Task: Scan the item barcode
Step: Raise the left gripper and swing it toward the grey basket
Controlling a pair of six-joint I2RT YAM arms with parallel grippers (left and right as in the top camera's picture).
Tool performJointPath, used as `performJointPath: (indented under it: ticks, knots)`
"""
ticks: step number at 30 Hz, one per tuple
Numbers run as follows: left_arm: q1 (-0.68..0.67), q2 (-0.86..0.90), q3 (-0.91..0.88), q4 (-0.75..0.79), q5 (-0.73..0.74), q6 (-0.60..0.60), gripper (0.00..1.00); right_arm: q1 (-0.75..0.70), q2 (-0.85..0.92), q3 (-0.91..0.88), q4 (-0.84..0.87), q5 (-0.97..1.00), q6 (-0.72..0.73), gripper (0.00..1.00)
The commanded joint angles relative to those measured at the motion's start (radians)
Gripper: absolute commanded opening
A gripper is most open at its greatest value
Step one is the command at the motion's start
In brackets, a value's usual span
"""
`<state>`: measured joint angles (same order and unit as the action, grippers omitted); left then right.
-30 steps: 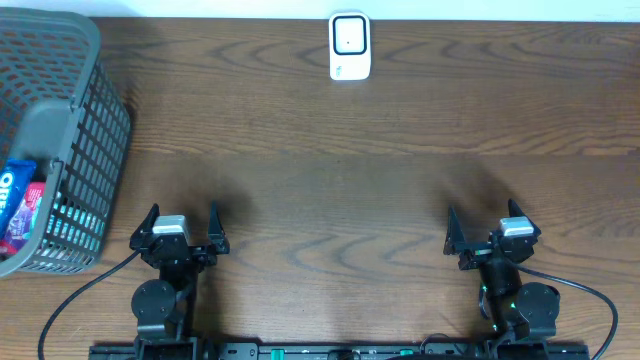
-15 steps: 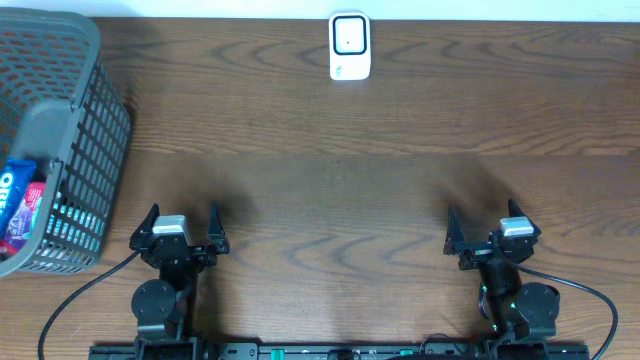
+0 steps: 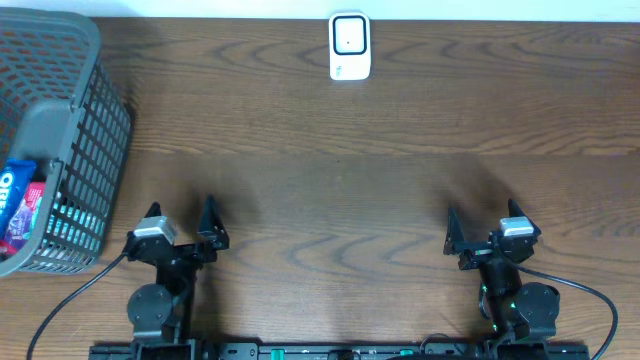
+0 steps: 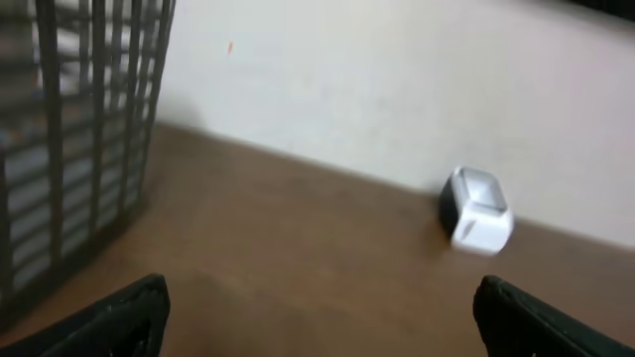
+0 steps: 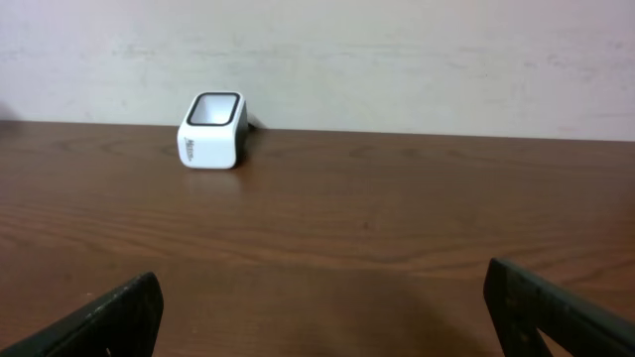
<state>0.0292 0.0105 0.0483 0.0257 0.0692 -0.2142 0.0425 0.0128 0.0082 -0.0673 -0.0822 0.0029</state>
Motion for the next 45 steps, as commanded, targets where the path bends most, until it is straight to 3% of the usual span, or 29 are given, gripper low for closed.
performJointPath:
  ticks: [1,6,13,16,21,27,31,35,39,45]
  knots:
    - [0.004,-0.004,0.132,0.013,0.021,-0.031,0.98,-0.002,0.000,-0.002,-0.003,-0.006,-0.011,0.99]
    - [0.004,0.103,0.322,-0.040,0.021,-0.032,0.98,-0.002,0.000,-0.002,-0.003,-0.006,-0.011,0.99]
    - [0.004,0.452,0.720,-0.402,0.031,-0.031,0.98,-0.002,0.000,-0.002,-0.003,-0.006,-0.011,0.99]
    - [0.004,0.571,0.843,-0.464,0.135,-0.031,0.98,-0.002,0.000,-0.002,-0.003,-0.006,-0.011,0.99]
    - [0.004,0.629,0.893,-0.446,0.340,-0.031,0.98,-0.002,0.000,-0.002,-0.003,-0.006,-0.011,0.99]
    - [0.005,0.634,0.909,-0.458,0.334,-0.032,0.98,-0.002,0.000,-0.002,-0.003,-0.006,-0.011,0.99]
    - [0.005,0.722,1.053,-0.676,0.202,-0.071,0.98,-0.002,0.001,-0.002,-0.003,-0.006,-0.011,0.99]
    - [0.004,0.874,1.241,-0.936,0.174,0.001,0.98,-0.002,0.000,-0.002,-0.003,-0.006,-0.011,0.99]
    - [0.004,0.946,1.285,-1.026,0.264,-0.001,0.98,-0.002,0.000,-0.002,-0.003,-0.006,-0.011,0.99]
    - [0.005,0.987,1.285,-1.088,0.259,-0.056,0.98,-0.002,0.000,-0.002,-0.003,-0.006,-0.011,0.99]
